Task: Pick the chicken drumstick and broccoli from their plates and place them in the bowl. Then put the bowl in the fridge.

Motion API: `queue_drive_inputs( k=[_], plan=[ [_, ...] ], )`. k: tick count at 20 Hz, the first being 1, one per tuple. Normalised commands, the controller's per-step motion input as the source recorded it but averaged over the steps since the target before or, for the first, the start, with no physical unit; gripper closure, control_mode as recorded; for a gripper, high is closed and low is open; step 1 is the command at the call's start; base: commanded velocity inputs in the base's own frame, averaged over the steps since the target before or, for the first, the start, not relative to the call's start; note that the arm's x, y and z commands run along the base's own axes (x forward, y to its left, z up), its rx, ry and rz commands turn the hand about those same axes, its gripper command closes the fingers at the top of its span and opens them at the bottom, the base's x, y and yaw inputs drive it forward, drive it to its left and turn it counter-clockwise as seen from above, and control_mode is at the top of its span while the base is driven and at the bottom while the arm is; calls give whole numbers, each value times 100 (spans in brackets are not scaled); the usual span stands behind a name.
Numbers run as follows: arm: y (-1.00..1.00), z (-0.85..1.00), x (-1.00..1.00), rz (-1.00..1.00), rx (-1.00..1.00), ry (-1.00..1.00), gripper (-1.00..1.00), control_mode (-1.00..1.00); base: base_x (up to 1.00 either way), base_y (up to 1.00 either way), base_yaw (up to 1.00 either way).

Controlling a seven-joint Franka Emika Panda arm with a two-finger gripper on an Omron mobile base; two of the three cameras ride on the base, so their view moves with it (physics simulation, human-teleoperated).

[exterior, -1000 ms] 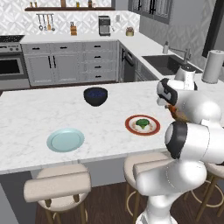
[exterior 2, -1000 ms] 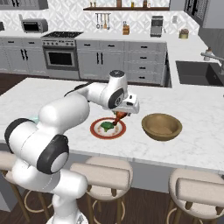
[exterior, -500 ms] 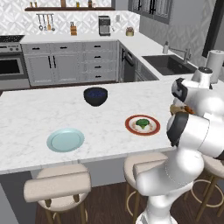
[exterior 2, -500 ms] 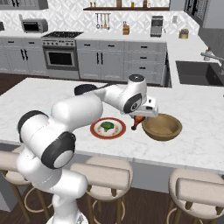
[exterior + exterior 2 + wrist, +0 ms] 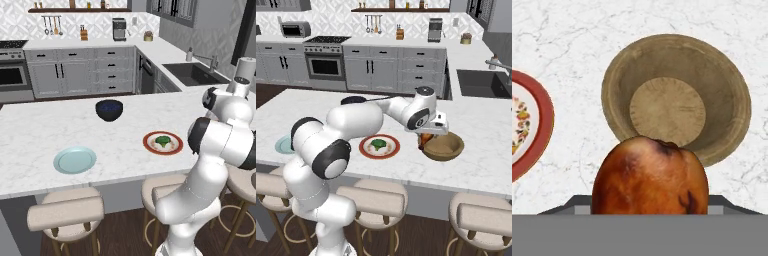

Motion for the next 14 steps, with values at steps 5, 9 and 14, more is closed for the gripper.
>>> queue_drive_inputs(
  k=[5, 9, 14],
  plan=[
    [-6, -38, 21, 0, -8, 0, 100, -100, 0, 0, 0],
    [-10, -34, 24, 0, -5, 0, 100, -100, 0, 0, 0],
    [-27, -12, 39, 0, 0, 0, 100, -100, 0, 0, 0]
  ],
)
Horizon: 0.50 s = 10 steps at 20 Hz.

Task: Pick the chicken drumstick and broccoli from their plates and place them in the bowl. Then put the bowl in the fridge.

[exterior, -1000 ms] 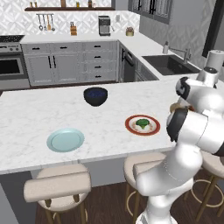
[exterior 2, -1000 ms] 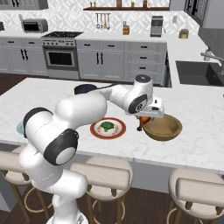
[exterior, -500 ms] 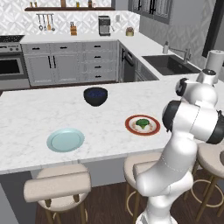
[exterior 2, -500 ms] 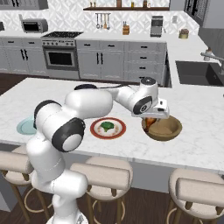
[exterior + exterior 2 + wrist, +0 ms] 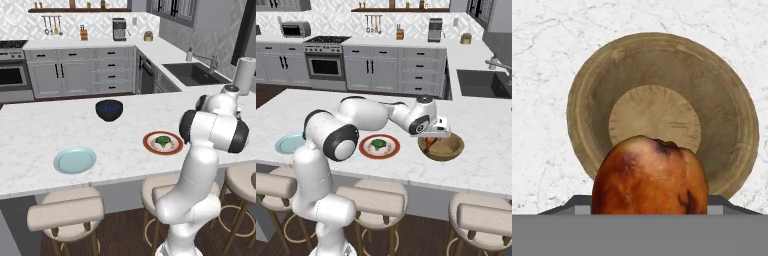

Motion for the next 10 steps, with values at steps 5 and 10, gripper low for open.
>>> queue_drive_inputs(
  k=[5, 10],
  plan=[
    [-28, -5, 35, 0, 0, 0, 100, -100, 0, 0, 0],
    [-6, -13, 30, 0, 0, 0, 100, -100, 0, 0, 0]
  ],
)
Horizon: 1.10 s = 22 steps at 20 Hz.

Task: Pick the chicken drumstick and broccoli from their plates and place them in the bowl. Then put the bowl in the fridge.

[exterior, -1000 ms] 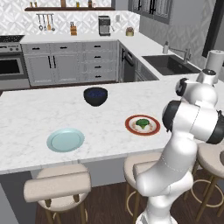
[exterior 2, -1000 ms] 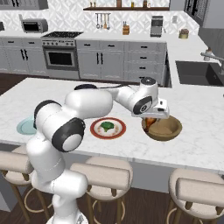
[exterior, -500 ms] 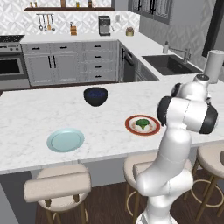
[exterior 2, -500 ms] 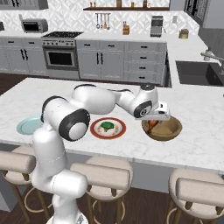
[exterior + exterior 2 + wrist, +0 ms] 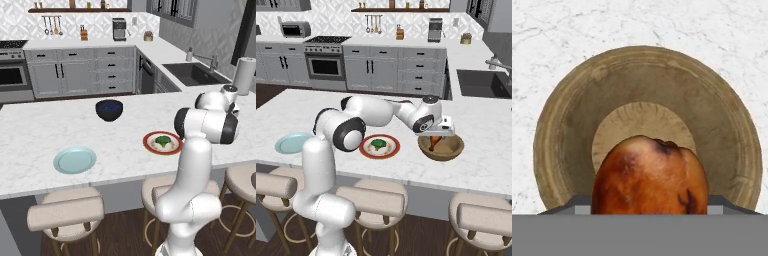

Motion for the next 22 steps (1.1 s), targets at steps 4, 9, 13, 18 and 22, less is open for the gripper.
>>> queue_drive_inputs(
  k=[4, 9, 13, 18, 22],
  plan=[
    [0, -20, 25, 0, 0, 0, 100, -100, 0, 0, 0],
    [0, -30, 15, 0, -1, 0, 100, -100, 0, 0, 0],
    [0, -28, 10, 0, 0, 0, 100, -100, 0, 0, 0],
    [0, -17, 13, 0, 0, 0, 100, -100, 0, 0, 0],
    [-7, 0, 31, 0, 0, 0, 100, -100, 0, 0, 0]
  ],
)
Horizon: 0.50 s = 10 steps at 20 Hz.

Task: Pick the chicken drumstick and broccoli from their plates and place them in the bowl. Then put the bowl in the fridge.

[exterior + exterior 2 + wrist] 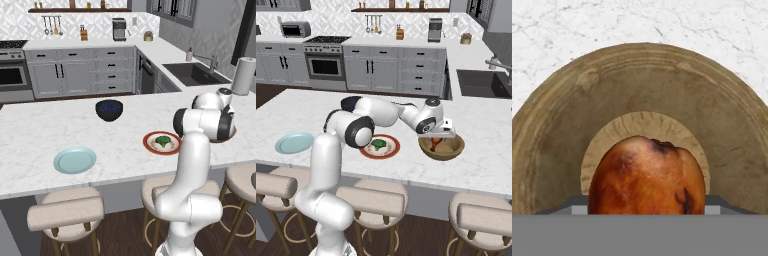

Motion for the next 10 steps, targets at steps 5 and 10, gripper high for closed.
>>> queue_drive_inputs(
  k=[5, 10],
  plan=[
    [-13, 0, 25, 0, 0, 0, 100, -100, 0, 0, 0],
    [-5, -6, 16, 0, 0, 0, 100, -100, 0, 0, 0]
  ],
)
